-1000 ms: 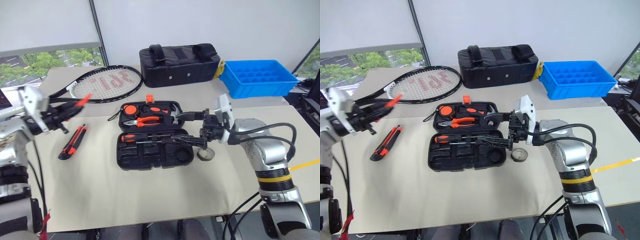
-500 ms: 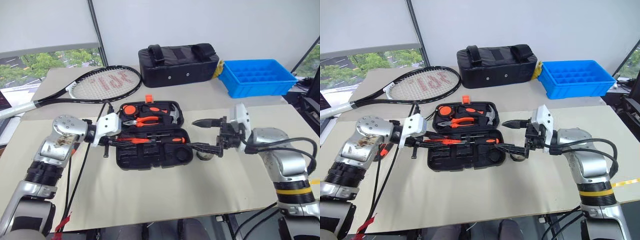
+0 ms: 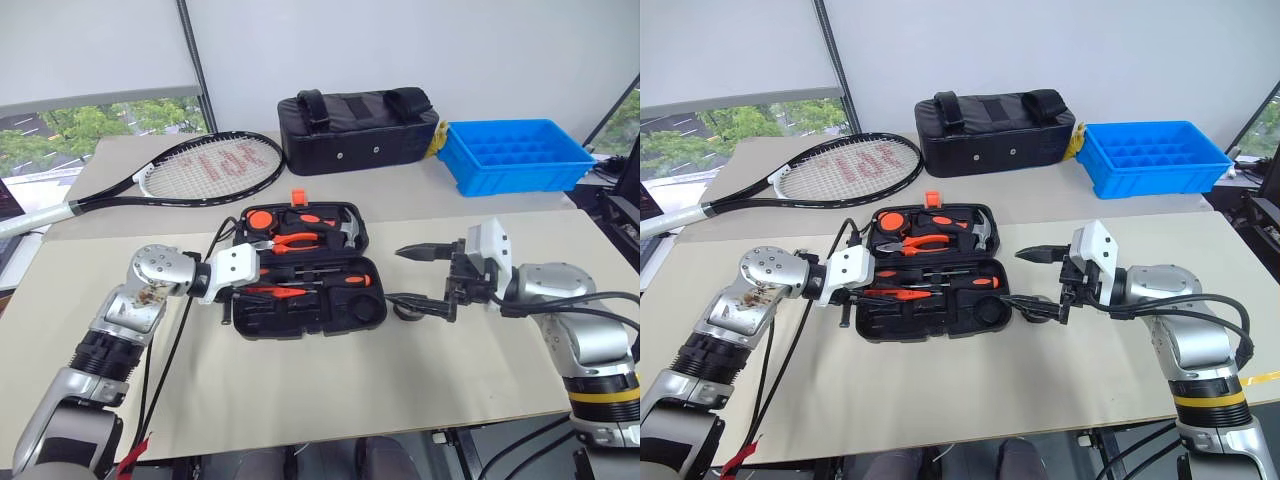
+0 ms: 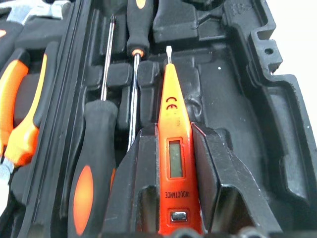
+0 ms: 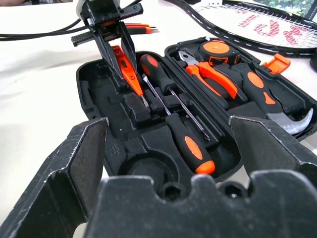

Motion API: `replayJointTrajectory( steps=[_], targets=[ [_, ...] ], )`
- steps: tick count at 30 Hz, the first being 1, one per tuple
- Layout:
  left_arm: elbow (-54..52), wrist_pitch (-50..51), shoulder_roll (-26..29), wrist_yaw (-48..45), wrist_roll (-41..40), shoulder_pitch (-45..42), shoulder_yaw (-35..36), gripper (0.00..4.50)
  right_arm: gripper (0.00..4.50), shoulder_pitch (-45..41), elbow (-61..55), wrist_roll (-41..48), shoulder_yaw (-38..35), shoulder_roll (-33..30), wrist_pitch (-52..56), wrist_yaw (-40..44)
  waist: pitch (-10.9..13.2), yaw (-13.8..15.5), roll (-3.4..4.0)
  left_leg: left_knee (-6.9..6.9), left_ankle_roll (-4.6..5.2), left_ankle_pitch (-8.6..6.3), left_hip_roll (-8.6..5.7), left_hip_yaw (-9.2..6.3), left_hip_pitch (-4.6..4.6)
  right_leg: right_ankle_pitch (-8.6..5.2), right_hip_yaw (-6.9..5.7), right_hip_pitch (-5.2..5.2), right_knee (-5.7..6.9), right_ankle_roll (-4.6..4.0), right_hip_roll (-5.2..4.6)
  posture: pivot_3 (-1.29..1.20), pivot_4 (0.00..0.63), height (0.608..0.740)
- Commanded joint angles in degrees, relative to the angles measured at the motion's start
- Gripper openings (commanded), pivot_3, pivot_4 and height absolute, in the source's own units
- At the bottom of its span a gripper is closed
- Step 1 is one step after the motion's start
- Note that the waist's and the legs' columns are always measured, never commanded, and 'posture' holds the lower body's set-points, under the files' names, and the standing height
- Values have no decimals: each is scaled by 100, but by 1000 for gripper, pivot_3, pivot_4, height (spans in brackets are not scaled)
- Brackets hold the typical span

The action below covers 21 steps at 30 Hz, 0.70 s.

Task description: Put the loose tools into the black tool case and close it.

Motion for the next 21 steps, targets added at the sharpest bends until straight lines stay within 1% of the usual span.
replayJointTrajectory(
  steps=[1,7,13,21],
  targets=[
    [36,-199,-37,161,201,-9,-47,496,4500,10,-254,122,-112,-47,4,-48,0,6,0,0,0,0,0,0,0,0,0,0,0,0,0,0,150,740],
    [252,-407,-61,267,400,-27,-103,496,4500,67,-316,143,-96,-34,27,-77,0,31,0,3,4,-2,0,0,2,0,0,2,-1,0,-1,0,150,740],
    [391,-553,-88,159,488,-63,-228,496,4500,101,-290,100,-88,-35,-33,-90,0,39,0,10,10,-6,0,0,5,0,0,3,-3,0,-3,0,150,740],
    [687,-575,-314,131,560,-467,-317,496,4500,170,-328,64,-55,20,-79,-179,0,82,0,34,16,-10,1,-1,2,0,0,6,1,0,-3,0,150,740]
  ],
)
